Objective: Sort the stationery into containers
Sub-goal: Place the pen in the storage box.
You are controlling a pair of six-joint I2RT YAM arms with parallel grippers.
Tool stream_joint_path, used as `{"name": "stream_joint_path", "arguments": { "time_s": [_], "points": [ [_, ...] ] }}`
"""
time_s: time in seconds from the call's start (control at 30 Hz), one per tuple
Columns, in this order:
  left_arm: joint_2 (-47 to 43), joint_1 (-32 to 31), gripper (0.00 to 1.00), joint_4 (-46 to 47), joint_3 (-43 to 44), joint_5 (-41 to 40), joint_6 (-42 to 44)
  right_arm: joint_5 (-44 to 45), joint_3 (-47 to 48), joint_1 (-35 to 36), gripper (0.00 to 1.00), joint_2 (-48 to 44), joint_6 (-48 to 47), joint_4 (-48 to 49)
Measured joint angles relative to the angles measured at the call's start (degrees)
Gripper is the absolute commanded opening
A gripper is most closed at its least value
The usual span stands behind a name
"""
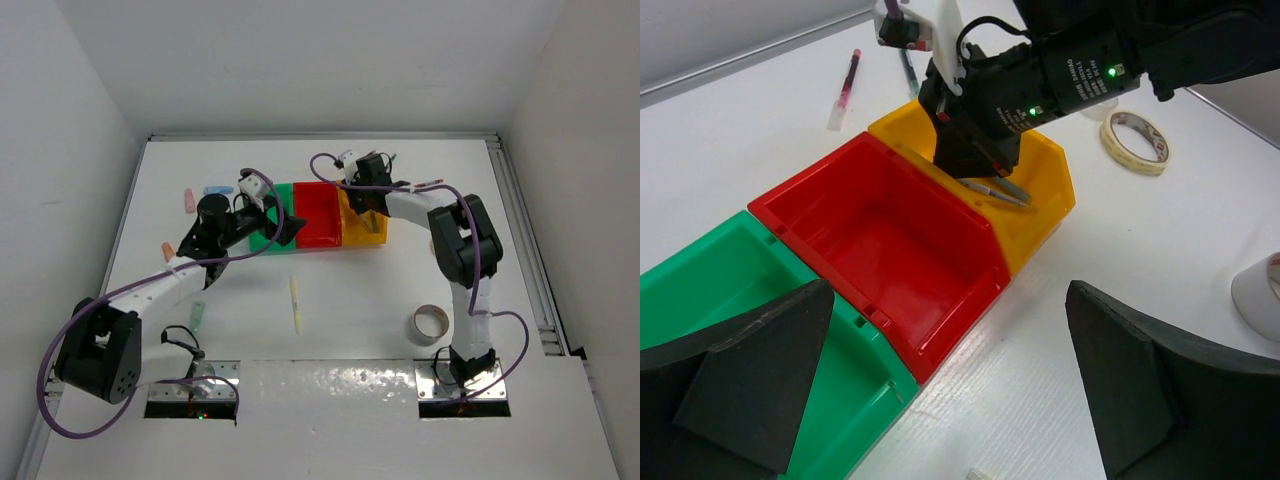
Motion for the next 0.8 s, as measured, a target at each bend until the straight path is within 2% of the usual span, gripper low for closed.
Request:
{"name": "stream_joint_path", "arguments": {
  "time_s": [0.37,0.53,0.63,0.7,0.8],
  "points": [
    [0.1,0.0,1.00,0.0,0.0,-0.5,0.0,0.8,5.0,0.0,0.00,4.7,-0.4,-2.6],
    [0.1,0.0,1.00,0.0,0.0,-0.7,0.0,1.0,6.4,0.1,0.20,5.0,-1.0,-3.4],
    [0.1,0.0,1.00,0.0,0.0,-0.8,0.0,1.1,6.6,0.2,0.25,5.0,-1.3,-3.5],
    [0.1,0.0,1.00,0.0,0.0,-0.9,0.0,1.2,6.6,0.4,0.34,5.0,-1.5,-4.0],
    [0.1,0.0,1.00,0.0,0.0,-0.9,0.0,1.3,6.6,0.6,0.37,4.5,-1.6,-5.1]
  ]
}}
